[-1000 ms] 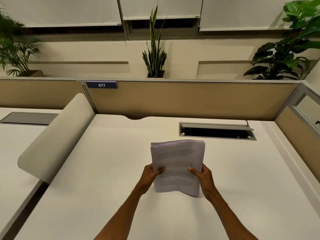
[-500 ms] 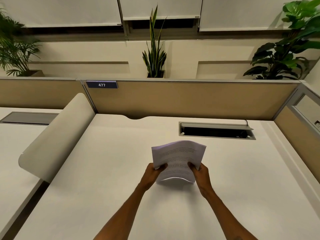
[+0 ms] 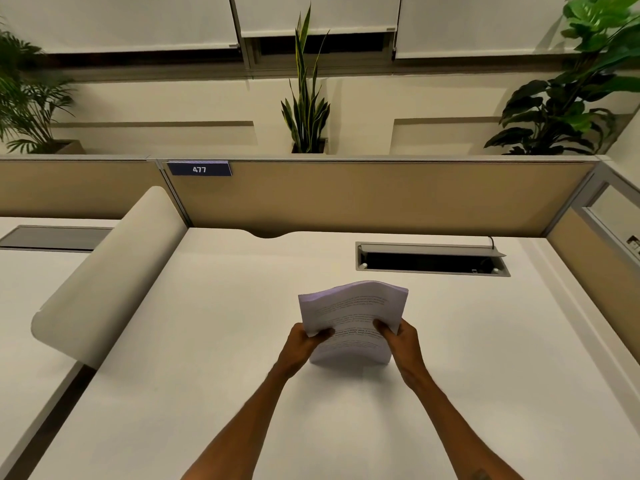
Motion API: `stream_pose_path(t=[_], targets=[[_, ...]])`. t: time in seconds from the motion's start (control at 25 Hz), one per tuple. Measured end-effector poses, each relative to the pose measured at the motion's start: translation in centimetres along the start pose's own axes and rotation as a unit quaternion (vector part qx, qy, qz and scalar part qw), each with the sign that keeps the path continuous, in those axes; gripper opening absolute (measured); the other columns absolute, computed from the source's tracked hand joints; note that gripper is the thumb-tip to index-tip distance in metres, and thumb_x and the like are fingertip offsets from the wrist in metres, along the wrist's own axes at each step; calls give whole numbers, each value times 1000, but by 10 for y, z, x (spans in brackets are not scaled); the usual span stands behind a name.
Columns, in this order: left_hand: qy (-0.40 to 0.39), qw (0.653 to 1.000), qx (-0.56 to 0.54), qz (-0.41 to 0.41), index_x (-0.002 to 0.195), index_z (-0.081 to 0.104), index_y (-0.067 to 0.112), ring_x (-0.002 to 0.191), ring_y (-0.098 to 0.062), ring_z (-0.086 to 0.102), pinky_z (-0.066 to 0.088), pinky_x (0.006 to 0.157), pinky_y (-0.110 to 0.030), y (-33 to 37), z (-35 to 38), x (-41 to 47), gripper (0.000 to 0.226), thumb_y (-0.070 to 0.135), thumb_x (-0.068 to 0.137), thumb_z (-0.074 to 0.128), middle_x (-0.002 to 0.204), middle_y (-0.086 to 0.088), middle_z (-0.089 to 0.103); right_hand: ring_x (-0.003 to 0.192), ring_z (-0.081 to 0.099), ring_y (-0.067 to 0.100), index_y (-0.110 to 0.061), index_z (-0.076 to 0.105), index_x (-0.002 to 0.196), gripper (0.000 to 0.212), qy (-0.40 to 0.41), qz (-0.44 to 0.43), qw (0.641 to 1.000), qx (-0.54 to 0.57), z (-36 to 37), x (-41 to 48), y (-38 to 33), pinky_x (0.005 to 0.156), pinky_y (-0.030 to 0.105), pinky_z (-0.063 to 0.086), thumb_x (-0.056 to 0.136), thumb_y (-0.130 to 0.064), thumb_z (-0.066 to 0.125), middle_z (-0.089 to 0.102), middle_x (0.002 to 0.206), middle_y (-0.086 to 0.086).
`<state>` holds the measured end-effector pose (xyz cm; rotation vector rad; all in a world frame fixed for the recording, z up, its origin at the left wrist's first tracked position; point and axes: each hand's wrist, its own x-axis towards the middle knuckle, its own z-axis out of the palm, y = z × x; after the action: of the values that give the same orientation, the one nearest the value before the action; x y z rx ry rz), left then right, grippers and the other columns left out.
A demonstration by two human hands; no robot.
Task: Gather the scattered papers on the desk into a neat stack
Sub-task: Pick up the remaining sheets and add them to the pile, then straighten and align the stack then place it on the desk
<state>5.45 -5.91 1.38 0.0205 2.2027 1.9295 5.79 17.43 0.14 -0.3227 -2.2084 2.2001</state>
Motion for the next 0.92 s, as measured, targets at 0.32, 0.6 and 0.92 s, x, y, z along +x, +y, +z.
stream_pose_path(t=[0.32,0.6,0.92], targets=[[1,1000,-20,-3,131,66,5,116,-35,68,54,103,-56,4,2,5,40,5,91,72,124,-14,73,106,65,20,-22,57,130,45,-27,18,999,3,-4,-5,6,84,24,58,89,-13,72,69,115,-2],[5,995,-101,-10,116,73,17,110,-33,70,62,87,-38,18,-9,9,25,3,96,64,117,-12,76,103,72,26,-25,76,107,20,-117,36,992,-33,-26,2,-1,85,29,59,87,-23,74,78,106,-2],[68,932,-345,-89,143,50,6,129,-42,57,41,110,-68,18,-3,13,79,28,77,86,139,-21,61,112,68,35,-14,66,122,41,-66,98,967,227,-15,-13,16,89,49,59,82,-9,72,72,119,16]])
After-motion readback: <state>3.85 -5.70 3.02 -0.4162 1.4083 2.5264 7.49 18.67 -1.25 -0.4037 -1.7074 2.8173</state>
